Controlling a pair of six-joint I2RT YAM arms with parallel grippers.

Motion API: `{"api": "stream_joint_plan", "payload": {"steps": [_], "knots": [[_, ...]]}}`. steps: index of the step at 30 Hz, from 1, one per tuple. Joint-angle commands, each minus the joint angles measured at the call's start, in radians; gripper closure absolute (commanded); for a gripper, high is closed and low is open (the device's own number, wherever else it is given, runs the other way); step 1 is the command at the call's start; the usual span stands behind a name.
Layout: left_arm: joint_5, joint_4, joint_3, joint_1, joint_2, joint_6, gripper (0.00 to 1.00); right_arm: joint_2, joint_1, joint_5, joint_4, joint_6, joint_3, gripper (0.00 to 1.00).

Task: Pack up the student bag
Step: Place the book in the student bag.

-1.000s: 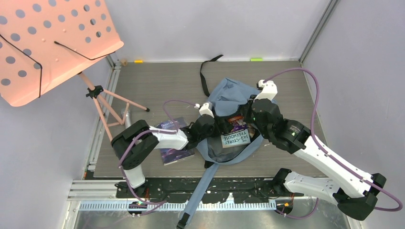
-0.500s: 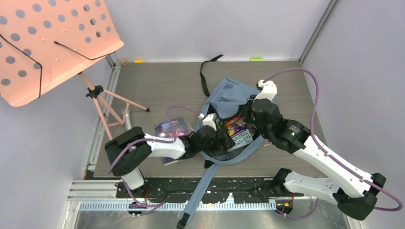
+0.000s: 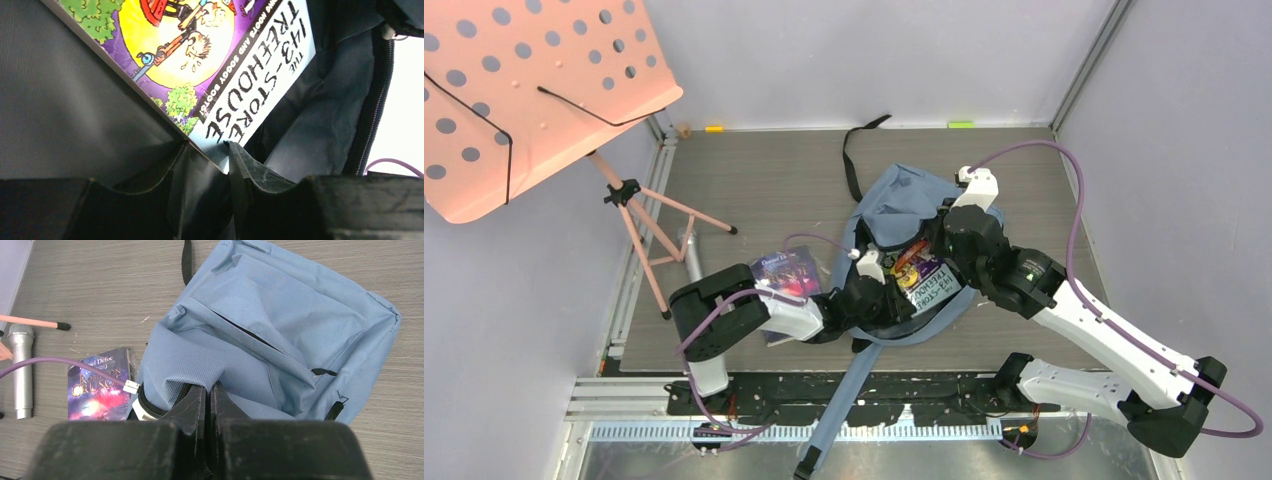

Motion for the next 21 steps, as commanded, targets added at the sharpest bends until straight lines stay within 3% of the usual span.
{"api": "stream_joint_plan", "payload": {"steps": [1,8,15,21], "knots": [[-0.179,0.182,0.050,-0.001,0.015,0.100,0.65,-0.003,0.000,0.018,0.089,0.021,0.038,0.99],[-0.274,0.257,0.129,0.001,0.061,0.195,0.68,0.003,0.000,0.014,0.094,0.023,0.030,0.99],[-0.278,0.233,0.236,0.031,0.112,0.264,0.68,-0.002,0.000,0.020,0.093,0.023,0.019,0.99],[-0.264,0.325,0.251,0.051,0.181,0.315,0.67,-0.006,0.000,0.025,0.090,0.023,0.012,0.99]]}}
